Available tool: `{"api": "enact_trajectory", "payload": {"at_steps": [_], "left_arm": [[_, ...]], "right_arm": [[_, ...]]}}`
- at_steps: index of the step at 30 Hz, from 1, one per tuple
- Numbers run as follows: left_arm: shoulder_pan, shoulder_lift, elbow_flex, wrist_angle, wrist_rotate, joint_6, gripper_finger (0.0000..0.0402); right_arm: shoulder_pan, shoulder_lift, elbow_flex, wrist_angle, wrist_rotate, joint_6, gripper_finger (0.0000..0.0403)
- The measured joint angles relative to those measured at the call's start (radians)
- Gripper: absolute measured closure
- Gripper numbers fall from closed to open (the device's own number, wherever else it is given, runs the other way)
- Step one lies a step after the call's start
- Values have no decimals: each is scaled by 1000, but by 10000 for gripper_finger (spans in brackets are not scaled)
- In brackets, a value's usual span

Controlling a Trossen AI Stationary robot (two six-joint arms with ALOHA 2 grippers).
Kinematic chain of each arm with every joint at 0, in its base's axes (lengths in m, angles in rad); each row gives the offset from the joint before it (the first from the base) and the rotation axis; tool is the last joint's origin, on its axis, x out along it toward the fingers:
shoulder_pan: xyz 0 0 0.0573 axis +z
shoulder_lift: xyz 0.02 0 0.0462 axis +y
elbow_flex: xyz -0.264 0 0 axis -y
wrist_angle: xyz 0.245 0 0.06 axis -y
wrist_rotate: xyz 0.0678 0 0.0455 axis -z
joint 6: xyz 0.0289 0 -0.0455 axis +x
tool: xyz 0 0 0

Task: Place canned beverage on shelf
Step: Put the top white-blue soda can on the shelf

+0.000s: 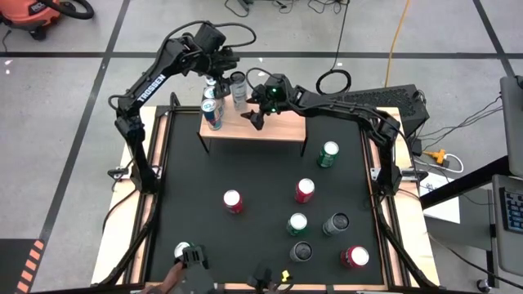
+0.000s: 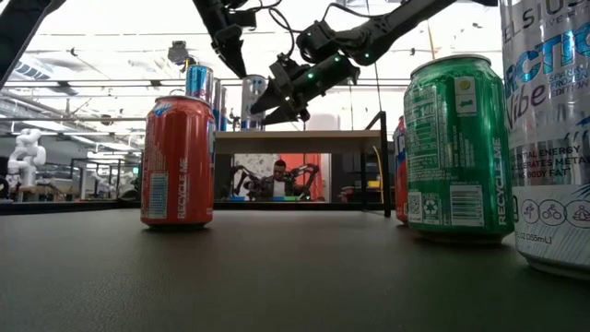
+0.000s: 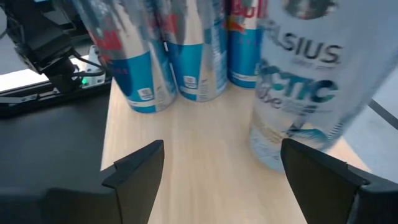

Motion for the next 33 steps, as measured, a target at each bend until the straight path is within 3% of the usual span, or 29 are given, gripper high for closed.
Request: {"api": "enact_trajectory", "payload": {"at_steps": [7,17,33], "left_arm": [[-1,-30,0,1,2,-58,148],[-10,-38,2,-37,110,-104,148],[-2,2,2,7,20,-54,148]], "right_arm": [[0,0,0,-8,2,5,103],[-20,0,0,0,5,4,103],[-18,0,0,11,1,-5,103]]}}
